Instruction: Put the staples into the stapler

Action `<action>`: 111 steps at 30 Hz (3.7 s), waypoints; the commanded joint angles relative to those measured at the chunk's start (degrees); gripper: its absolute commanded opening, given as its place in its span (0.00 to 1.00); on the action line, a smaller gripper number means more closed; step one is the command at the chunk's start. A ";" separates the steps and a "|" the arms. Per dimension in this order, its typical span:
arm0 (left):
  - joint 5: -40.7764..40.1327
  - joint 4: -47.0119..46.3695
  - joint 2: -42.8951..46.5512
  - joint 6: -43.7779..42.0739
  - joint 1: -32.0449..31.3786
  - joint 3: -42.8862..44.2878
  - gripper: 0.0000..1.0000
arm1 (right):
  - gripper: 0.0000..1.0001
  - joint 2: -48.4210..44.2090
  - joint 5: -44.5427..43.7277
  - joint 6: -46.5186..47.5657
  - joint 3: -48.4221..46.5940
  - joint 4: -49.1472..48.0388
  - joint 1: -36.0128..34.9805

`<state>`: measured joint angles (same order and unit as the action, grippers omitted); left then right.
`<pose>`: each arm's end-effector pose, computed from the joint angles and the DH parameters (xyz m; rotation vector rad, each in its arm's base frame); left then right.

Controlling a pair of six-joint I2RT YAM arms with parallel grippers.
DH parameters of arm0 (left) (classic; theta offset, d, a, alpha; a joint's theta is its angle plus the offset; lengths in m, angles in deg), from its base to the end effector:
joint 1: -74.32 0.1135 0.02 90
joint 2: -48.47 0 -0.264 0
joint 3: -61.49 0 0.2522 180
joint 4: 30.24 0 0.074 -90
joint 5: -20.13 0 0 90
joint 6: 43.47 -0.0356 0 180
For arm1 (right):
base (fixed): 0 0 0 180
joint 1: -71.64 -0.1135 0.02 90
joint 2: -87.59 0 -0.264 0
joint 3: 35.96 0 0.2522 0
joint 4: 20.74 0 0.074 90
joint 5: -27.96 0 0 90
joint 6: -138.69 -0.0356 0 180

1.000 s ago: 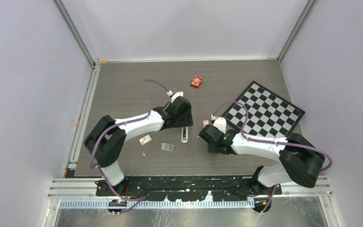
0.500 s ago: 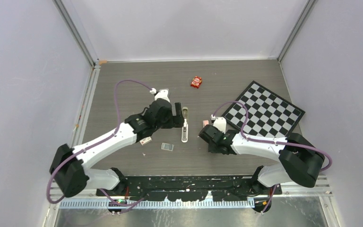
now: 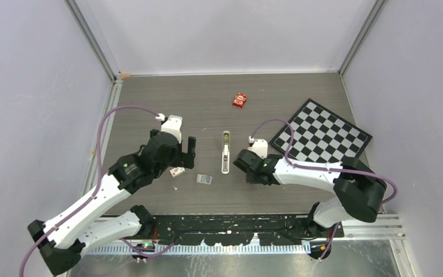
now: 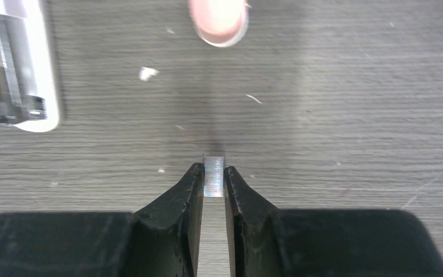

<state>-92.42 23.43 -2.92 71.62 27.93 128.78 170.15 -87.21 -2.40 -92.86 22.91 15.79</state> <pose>0.1356 -0.1226 0.3234 0.1930 2.1762 -0.2708 0.1532 0.1989 0.1667 -0.0021 2.5809 0.0356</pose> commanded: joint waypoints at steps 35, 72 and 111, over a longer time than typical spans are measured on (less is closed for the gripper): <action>1.06 1.24 25.49 -11.81 -0.10 -4.23 1.00 | 0.25 22.01 -11.85 -5.70 -31.84 5.68 -7.06; 1.00 1.29 25.27 -12.07 -0.10 -4.46 1.00 | 0.25 21.33 -11.19 -5.87 -29.37 2.93 -5.56; -1.23 2.00 24.23 -12.30 -0.15 -4.45 1.00 | 0.35 20.91 -9.01 -6.28 -29.45 3.33 -5.50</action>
<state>-92.02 26.99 22.37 60.45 27.93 124.04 193.08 -94.92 -7.60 -120.90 26.10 10.15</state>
